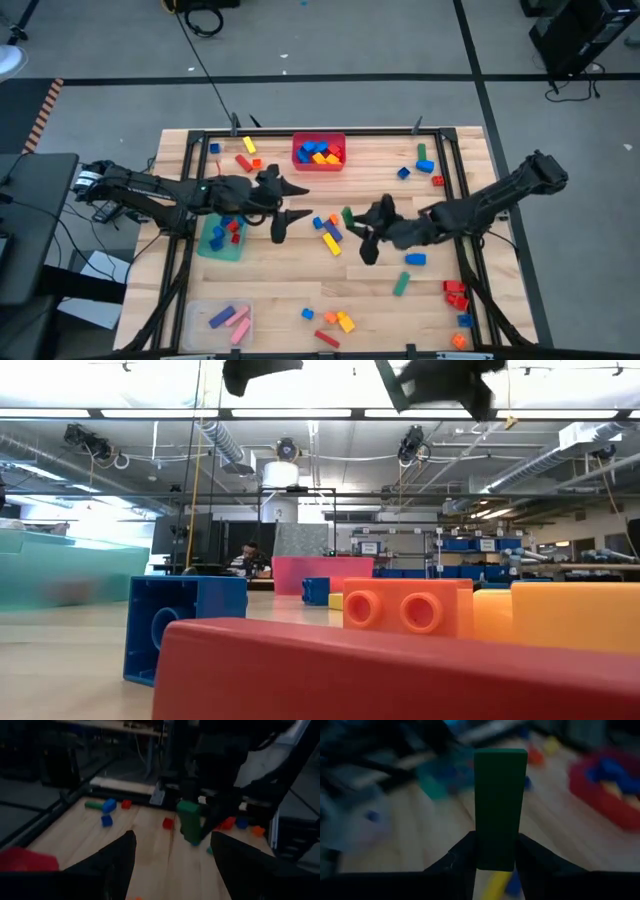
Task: Sort blocks by size
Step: Put the green rectangle block into the transparent bin
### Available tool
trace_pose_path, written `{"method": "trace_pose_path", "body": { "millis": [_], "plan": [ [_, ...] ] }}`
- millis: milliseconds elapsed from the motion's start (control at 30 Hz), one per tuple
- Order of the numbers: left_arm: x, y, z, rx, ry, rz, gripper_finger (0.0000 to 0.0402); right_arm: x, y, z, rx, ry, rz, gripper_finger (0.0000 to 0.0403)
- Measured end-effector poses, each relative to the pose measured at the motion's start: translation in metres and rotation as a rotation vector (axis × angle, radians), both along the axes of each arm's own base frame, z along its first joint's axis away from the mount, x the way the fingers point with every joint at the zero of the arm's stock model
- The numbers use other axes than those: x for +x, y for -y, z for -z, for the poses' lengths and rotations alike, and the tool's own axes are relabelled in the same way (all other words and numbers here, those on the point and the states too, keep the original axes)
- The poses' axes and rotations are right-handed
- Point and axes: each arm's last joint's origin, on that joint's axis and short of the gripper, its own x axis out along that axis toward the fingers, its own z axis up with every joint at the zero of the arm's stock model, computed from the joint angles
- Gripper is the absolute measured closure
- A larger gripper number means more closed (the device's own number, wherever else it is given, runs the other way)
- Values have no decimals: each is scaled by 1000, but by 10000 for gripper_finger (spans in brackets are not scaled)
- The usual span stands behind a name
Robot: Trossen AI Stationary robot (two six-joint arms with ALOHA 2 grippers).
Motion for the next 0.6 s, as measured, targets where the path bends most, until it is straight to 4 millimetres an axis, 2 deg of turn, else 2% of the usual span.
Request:
{"method": "trace_pose_path", "body": {
  "millis": [133,267,400,600],
  "plan": [
    [2,0,-6,61,56,12,136,5,9,-20,-72,121,-76,280],
    [7,1,-8,71,111,13,136,7,17,-31,-141,180,-102,280],
    [18,3,-3,-13,141,52,136,9,22,-35,-155,208,-122,280],
    [36,4,4,-29,218,68,136,11,26,-35,-145,208,-165,279]
  ]
}}
